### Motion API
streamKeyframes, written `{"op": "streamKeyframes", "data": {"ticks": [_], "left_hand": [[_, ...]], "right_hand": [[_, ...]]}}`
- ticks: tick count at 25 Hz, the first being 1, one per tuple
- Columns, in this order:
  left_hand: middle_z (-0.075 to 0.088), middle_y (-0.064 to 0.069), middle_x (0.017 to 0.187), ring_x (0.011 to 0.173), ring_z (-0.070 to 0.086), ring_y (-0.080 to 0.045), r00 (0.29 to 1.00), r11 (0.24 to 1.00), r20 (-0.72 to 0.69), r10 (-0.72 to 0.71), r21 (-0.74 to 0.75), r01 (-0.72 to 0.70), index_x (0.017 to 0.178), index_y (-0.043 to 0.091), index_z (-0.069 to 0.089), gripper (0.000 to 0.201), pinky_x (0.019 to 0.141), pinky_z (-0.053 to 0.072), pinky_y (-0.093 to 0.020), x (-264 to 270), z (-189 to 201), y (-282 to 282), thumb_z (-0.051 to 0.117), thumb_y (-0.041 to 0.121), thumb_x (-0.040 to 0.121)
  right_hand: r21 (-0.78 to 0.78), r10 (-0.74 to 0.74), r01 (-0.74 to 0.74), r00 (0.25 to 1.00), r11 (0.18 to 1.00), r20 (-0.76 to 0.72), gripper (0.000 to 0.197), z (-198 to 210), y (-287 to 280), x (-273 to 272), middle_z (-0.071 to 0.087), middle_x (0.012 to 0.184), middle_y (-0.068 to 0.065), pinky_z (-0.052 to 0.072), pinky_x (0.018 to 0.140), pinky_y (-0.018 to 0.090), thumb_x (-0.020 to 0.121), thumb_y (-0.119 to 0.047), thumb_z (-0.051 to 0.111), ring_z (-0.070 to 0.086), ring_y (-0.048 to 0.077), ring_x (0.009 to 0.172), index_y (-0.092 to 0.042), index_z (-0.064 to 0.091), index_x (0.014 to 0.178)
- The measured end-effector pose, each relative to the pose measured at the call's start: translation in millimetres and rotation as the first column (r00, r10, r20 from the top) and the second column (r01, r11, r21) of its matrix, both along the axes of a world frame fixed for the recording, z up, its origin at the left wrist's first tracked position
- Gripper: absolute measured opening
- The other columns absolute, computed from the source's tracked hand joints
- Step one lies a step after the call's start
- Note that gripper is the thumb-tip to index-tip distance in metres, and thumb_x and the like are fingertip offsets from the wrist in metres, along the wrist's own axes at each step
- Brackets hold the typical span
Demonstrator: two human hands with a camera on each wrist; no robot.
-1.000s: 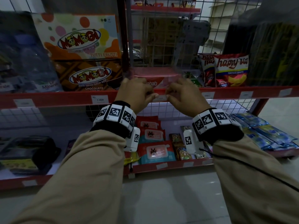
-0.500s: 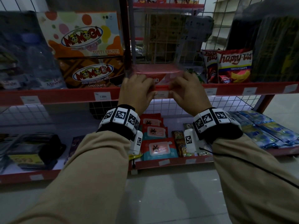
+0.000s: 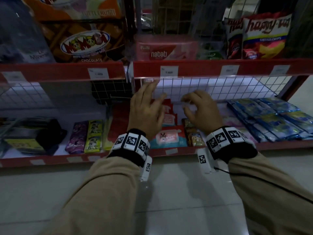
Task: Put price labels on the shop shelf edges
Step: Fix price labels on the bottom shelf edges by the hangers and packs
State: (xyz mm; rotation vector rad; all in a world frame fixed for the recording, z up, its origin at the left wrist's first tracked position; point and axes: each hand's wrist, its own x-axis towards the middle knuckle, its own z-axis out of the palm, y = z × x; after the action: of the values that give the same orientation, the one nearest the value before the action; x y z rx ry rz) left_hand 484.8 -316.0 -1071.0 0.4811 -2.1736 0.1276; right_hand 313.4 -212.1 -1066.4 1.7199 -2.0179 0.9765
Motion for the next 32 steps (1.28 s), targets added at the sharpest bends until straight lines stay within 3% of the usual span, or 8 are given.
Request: {"op": "streamKeyframes", "data": {"ticks": [3,7,10,13,17,22,28,32], "left_hand": [[0.054,-0.014,0.133,0.123,0.048,-0.034,0.984,0.995,0.158,-0.087,0.07,0.076,0.107,0.011,0.068,0.032,0.098,0.04,-0.046,-0.4,-48.2,8.6,0.065,0.013,0.075],[0.063,-0.004,0.112,0.104,0.056,-0.029,0.916,0.963,0.386,-0.11,0.269,0.002,0.107,0.016,0.067,0.029,0.09,0.04,-0.04,0.9,-102.8,22.3,0.063,0.019,0.078],[0.055,0.002,0.129,0.119,0.047,-0.023,0.82,0.935,0.564,-0.097,0.334,-0.119,0.125,0.022,0.056,0.039,0.097,0.031,-0.036,12.3,-147.7,33.3,0.053,0.028,0.086],[0.036,0.003,0.148,0.134,0.032,-0.02,0.736,0.934,0.67,-0.098,0.318,-0.165,0.142,0.021,0.039,0.055,0.105,0.024,-0.036,25.2,-178.9,41.8,0.048,0.029,0.088],[0.042,0.001,0.143,0.131,0.037,-0.022,0.756,0.945,0.651,-0.068,0.284,-0.16,0.138,0.021,0.043,0.056,0.102,0.027,-0.038,22.2,-180.8,38.0,0.053,0.028,0.083],[0.046,-0.001,0.135,0.125,0.042,-0.023,0.793,0.942,0.606,-0.054,0.295,-0.161,0.132,0.02,0.047,0.052,0.095,0.031,-0.04,17.6,-180.1,34.8,0.056,0.026,0.081],[0.046,-0.006,0.134,0.121,0.043,-0.027,0.808,0.927,0.587,-0.047,0.326,-0.183,0.135,0.017,0.046,0.056,0.095,0.034,-0.038,16.2,-183.1,40.9,0.06,0.023,0.081],[0.048,-0.004,0.125,0.118,0.041,-0.026,0.824,0.918,0.567,-0.014,0.334,-0.214,0.129,0.017,0.049,0.053,0.098,0.032,-0.036,9.2,-183.2,43.8,0.061,0.027,0.079]], "right_hand": [[0.207,-0.037,0.018,0.996,0.978,0.085,0.02,-61.3,10.2,-1.9,0.062,0.1,0.01,0.044,0.076,0.035,0.082,-0.015,0.067,0.056,0.03,0.096,-0.011,0.065,0.101],[0.409,-0.032,-0.017,0.993,0.912,0.111,0.023,-128.9,31.5,6.4,0.061,0.101,0.016,0.049,0.078,0.043,0.079,-0.009,0.068,0.057,0.036,0.097,-0.007,0.066,0.102],[0.512,0.059,-0.049,0.998,0.857,-0.003,0.035,-162.8,41.9,13.3,0.061,0.105,0.018,0.05,0.079,0.045,0.074,-0.008,0.067,0.057,0.039,0.097,-0.005,0.065,0.109],[0.521,0.038,0.017,0.995,0.854,-0.095,0.047,-177.8,47.6,18.5,0.058,0.118,0.016,0.05,0.08,0.047,0.074,-0.012,0.066,0.055,0.037,0.104,-0.007,0.06,0.12],[0.47,0.014,0.057,0.989,0.881,-0.147,0.054,-185.4,52.6,21.8,0.057,0.121,0.016,0.049,0.077,0.043,0.073,-0.011,0.068,0.055,0.037,0.105,-0.008,0.057,0.125],[0.412,-0.037,0.062,0.997,0.909,-0.068,0.044,-181.0,41.7,25.3,0.055,0.109,0.02,0.048,0.079,0.046,0.072,-0.011,0.067,0.053,0.038,0.1,-0.003,0.06,0.115],[0.527,-0.117,0.152,0.988,0.836,-0.099,0.041,-173.4,30.4,27.3,0.05,0.114,0.011,0.04,0.086,0.043,0.077,-0.03,0.064,0.043,0.032,0.106,-0.011,0.054,0.111],[0.447,-0.09,0.104,0.995,0.889,-0.053,0.037,-180.0,32.3,28.7,0.052,0.11,0.013,0.042,0.086,0.044,0.078,-0.022,0.065,0.048,0.033,0.102,-0.008,0.055,0.11]]}}
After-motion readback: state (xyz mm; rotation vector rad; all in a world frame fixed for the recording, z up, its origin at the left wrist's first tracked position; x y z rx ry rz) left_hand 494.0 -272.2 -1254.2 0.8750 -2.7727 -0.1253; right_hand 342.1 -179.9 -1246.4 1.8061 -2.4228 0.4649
